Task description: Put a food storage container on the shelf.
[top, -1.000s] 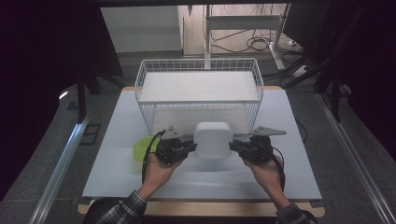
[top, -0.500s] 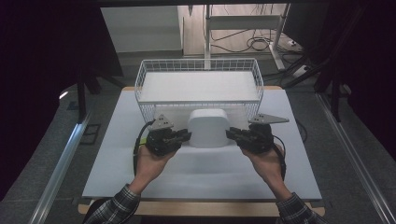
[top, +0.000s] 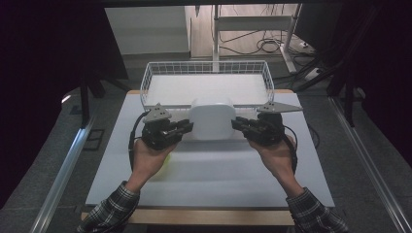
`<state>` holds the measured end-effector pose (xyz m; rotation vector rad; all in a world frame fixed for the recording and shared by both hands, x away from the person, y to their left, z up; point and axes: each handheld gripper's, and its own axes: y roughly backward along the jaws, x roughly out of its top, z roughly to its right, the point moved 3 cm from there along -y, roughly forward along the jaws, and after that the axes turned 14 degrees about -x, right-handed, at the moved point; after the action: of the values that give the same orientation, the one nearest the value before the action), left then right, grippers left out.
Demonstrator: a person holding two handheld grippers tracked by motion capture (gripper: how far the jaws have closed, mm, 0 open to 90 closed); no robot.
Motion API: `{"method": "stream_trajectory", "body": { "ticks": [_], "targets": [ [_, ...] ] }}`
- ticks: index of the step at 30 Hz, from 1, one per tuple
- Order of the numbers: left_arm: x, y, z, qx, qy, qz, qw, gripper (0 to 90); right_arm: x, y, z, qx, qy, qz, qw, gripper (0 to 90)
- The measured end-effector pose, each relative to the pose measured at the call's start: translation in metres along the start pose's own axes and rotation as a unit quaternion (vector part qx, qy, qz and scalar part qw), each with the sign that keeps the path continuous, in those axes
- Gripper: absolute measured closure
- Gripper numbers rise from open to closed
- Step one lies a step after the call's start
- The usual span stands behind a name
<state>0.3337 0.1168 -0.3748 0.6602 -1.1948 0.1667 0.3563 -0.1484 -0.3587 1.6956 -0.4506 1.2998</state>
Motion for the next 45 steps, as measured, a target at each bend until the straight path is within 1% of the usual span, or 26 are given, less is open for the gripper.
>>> {"method": "stream_trajectory", "body": {
  "ticks": [9, 12, 14, 17, 21, 23, 24, 25, 26, 31, 36, 39, 43, 45],
  "targets": [
    [0.024, 0.011, -0.010, 0.004, 0.002, 0.013, 0.9999, 78.3, 0.029, -0.002, -0.002, -0.004, 0.005, 0.015, 0.9999, 77.5],
    [0.032, 0.014, -0.014, 0.005, 0.006, 0.020, 0.9998, 78.3, 0.039, -0.004, -0.001, -0.003, 0.005, 0.019, 0.9998, 77.4],
    [0.037, 0.016, -0.017, 0.006, 0.006, 0.020, 0.9998, 78.3, 0.045, -0.007, -0.001, -0.002, 0.003, 0.021, 0.9998, 77.4],
    [0.042, 0.016, -0.024, 0.006, 0.016, 0.022, 0.9996, 78.4, 0.053, -0.012, 0.000, -0.003, 0.002, 0.022, 0.9998, 77.4],
    [0.048, 0.015, -0.033, 0.007, 0.023, 0.023, 0.9995, 78.3, 0.060, -0.020, 0.002, -0.007, -0.002, 0.020, 0.9998, 77.3],
    [0.049, 0.014, -0.034, 0.007, 0.025, 0.025, 0.9994, 78.3, 0.062, -0.022, 0.003, -0.008, -0.003, 0.020, 0.9998, 77.3],
    [0.051, 0.014, -0.038, 0.009, 0.026, 0.024, 0.9993, 78.3, 0.064, -0.026, 0.004, -0.008, -0.007, 0.018, 0.9998, 77.2],
    [0.051, 0.014, -0.038, 0.009, 0.026, 0.024, 0.9993, 78.3, 0.065, -0.027, 0.005, -0.008, -0.009, 0.017, 0.9998, 77.2],
    [0.053, 0.012, -0.041, 0.008, 0.032, 0.029, 0.9990, 78.3, 0.066, -0.029, 0.006, -0.008, -0.011, 0.016, 0.9998, 77.1],
    [0.056, 0.008, -0.048, 0.007, 0.039, 0.028, 0.9988, 78.2, 0.067, -0.037, 0.011, -0.007, -0.022, 0.011, 0.9997, 76.8],
    [0.058, 0.004, -0.054, 0.002, 0.042, 0.027, 0.9988, 77.6, 0.068, -0.043, 0.016, -0.008, -0.029, 0.009, 0.9995, 76.3],
    [0.058, 0.001, -0.057, 0.001, 0.049, 0.033, 0.9983, 76.9, 0.068, -0.046, 0.018, -0.009, -0.032, 0.010, 0.9994, 76.1],
    [0.059, -0.002, -0.060, -0.008, 0.055, 0.039, 0.9977, 74.4, 0.070, -0.050, 0.021, -0.010, -0.035, 0.011, 0.9993, 73.7],
    [0.061, -0.003, -0.061, -0.010, 0.053, 0.039, 0.9978, 73.8, 0.070, -0.051, 0.022, -0.009, -0.039, 0.011, 0.9991, 73.0]
  ]
}}
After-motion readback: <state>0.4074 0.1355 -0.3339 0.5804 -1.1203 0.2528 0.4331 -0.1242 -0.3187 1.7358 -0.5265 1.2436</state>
